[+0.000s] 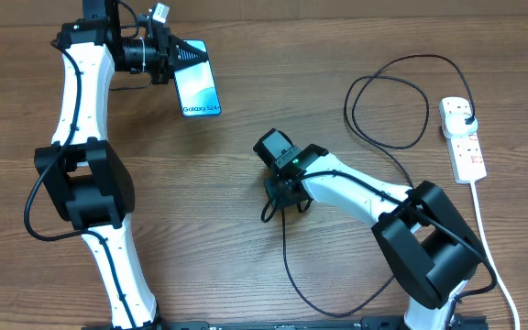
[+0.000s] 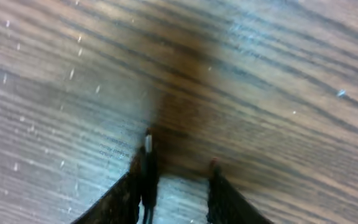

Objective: Plug charger to phone and switch on socket
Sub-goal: 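Lower the right gripper and close it on the USB-C plug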

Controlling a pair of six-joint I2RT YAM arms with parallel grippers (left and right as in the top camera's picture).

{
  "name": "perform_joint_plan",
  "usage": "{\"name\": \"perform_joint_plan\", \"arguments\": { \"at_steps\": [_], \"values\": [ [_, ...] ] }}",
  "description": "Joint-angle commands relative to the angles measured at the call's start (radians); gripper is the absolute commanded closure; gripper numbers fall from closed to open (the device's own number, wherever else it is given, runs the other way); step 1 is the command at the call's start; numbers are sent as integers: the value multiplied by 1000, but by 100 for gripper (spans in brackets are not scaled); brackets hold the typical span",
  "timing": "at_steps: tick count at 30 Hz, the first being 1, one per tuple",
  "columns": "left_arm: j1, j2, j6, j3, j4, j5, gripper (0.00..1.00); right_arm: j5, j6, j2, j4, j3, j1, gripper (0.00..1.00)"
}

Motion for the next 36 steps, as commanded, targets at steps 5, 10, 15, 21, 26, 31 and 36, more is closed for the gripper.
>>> {"name": "perform_joint_plan", "arguments": {
  "at_steps": [5,10,15,21,26,31,36],
  "values": [
    [-14,-6,8,22,0,28,96,-16,6,65,-24,-28,23,74],
    [-14,-6,8,22,0,28,96,-16,6,65,-23,-28,23,75],
    [-14,-6,8,22,0,28,96,-16,6,65,-15,-28,23,76],
    [-14,-6,8,22,0,28,96,-12,5,65,-11,-28,23,78],
    [-14,-6,8,22,0,28,96,-12,6,65,-11,-28,23,86],
    [-14,-6,8,22,0,28,96,-12,6,65,-11,-28,23,87],
    [-14,-6,8,22,0,28,96,-12,19,65,-4,-28,23,90]
  ]
}}
